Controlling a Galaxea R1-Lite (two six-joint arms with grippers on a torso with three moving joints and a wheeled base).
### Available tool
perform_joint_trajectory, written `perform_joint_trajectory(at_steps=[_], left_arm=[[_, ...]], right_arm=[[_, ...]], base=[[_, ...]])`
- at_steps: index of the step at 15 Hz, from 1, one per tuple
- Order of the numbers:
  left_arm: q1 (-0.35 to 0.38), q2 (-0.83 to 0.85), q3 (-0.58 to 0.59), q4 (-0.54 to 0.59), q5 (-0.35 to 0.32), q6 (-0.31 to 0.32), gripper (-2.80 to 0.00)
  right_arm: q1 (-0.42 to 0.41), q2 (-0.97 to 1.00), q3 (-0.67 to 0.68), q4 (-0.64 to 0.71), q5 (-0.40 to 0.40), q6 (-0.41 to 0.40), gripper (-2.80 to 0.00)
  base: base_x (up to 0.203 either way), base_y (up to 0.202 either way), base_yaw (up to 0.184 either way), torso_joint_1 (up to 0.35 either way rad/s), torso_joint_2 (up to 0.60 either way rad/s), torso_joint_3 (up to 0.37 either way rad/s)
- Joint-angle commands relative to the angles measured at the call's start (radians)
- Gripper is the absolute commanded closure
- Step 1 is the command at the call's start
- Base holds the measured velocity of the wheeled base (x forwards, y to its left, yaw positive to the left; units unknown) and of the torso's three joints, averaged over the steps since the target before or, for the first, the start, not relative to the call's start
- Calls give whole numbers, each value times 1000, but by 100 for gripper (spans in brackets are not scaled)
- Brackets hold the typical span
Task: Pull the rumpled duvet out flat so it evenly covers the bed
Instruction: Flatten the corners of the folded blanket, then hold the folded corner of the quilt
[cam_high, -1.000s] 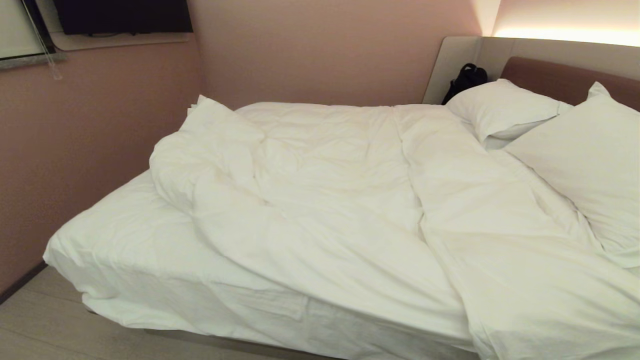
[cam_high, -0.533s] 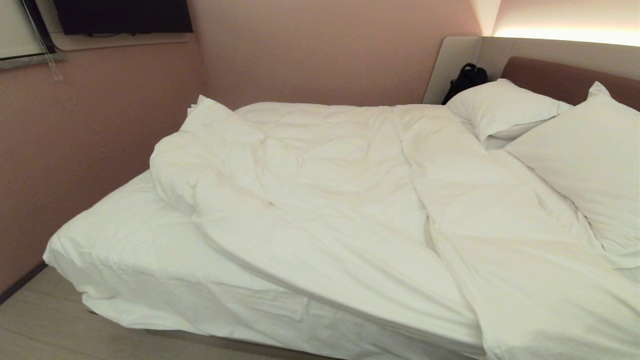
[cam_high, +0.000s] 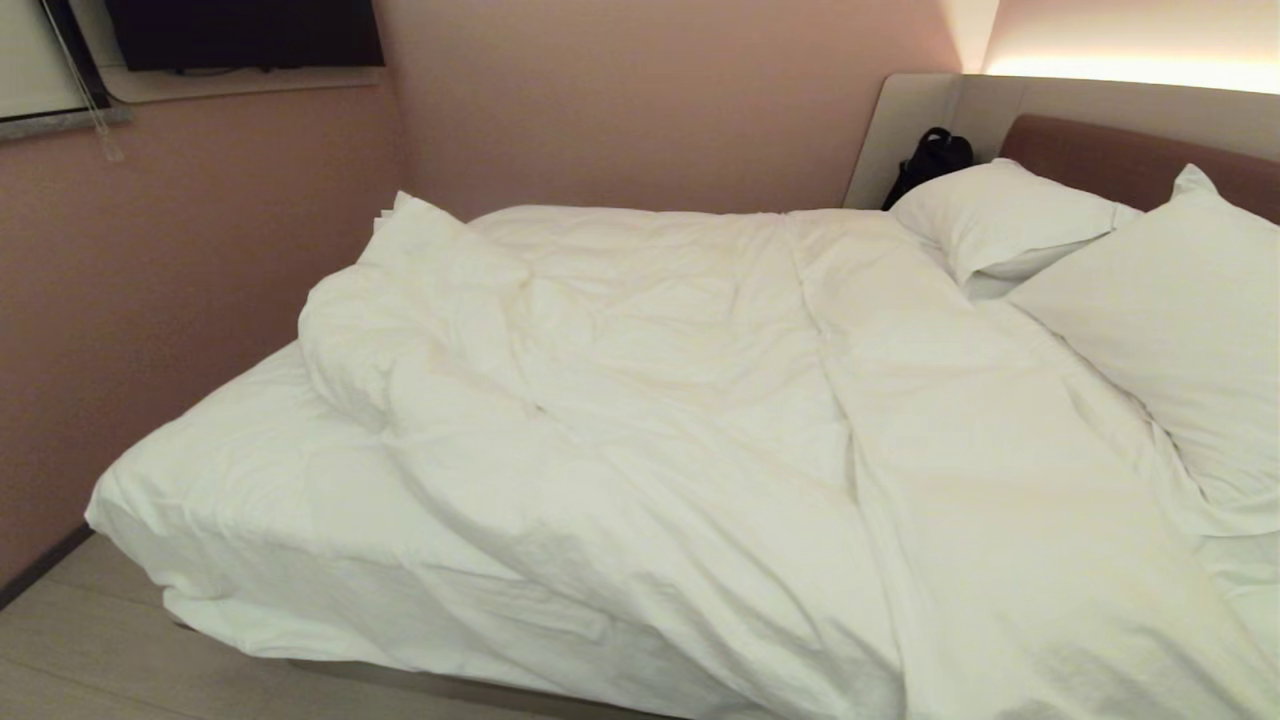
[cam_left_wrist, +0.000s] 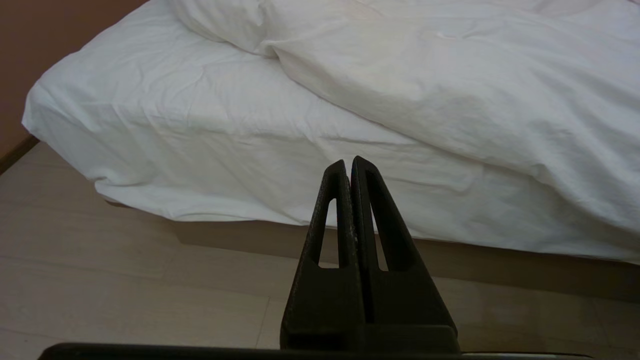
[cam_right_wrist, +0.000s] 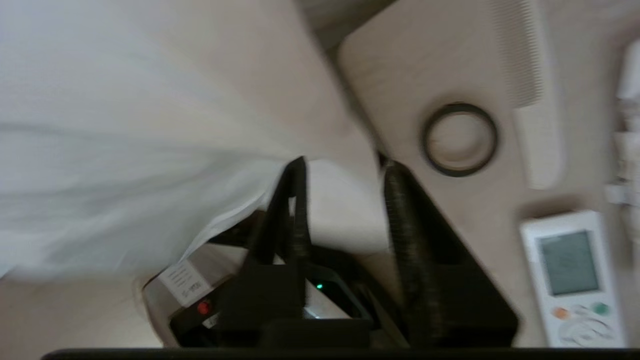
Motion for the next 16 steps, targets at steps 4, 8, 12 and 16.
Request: perform_joint_trajectory(at_steps=[4,8,12,16], left_arm=[[0,0,0,0,0,-1,0],[0,0,0,1,0,-1,0],[0,0,0,0,0,-1,0],[0,0,0,1,0,-1,0]], right_arm=[[1,-35,53,5,83,-60,-280],[20,-210,80,62,214,-71,-280],[148,-442,58,207,252,-5,-280],[463,-572,-20,266,233,340,-25]], base=[[0,0,0,0,0,0],[0,0,0,0,0,0],[0,0,0,0,0,0],[0,0,0,0,0,0]])
